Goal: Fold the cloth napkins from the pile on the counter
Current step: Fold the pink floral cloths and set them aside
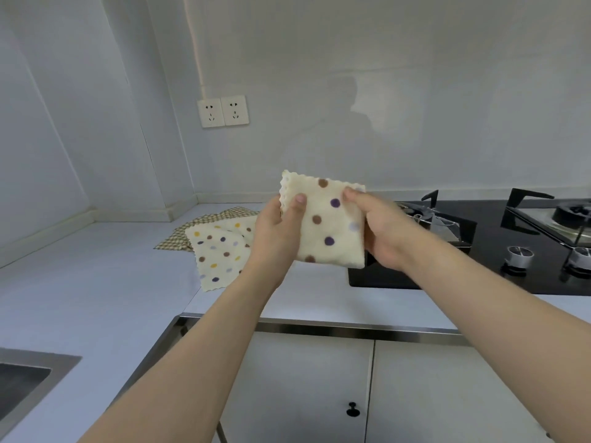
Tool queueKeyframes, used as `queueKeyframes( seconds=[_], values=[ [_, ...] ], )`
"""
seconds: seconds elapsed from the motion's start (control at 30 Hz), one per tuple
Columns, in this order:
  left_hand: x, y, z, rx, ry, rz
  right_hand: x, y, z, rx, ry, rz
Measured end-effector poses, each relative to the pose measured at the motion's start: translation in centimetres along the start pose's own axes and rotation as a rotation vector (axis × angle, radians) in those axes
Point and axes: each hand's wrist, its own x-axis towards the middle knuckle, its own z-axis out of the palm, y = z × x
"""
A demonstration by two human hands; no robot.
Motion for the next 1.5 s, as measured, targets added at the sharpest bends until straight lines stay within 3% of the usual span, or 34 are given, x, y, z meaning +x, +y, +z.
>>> queueKeyframes(
  seconds=[0.1,0.23,0.37,0.5,0.87,1.17,1.5],
  values=[
    [0.9,0.2,1.2,0.043,0.032,0.017,0.6,1.3,0.5,-0.023,0.097,0.080],
    [4.4,-1.9,2.5,0.162,0.096,-0.055,4.7,2.9,0.2,-0.112,0.301,-0.003],
    [10.2,-5.4,4.3,0.209,0.109,-0.106,11.2,3.7,-1.0,-0.252,0.364,-0.145],
    [16.1,-7.5,6.7,0.225,0.108,-0.121,17.2,3.1,-2.6,-0.333,0.414,-0.151],
    [21.5,5.9,15.2,0.193,-0.110,-0.296,16.3,-13.7,-7.8,-0.278,0.536,0.062],
    [19.4,10.4,31.6,0.168,-0.252,-0.407,12.8,-19.8,-22.9,-0.264,0.675,0.165],
    [16.1,11.6,50.5,0.177,-0.326,-0.538,10.7,-24.6,-41.6,-0.316,0.689,0.283]
  ],
)
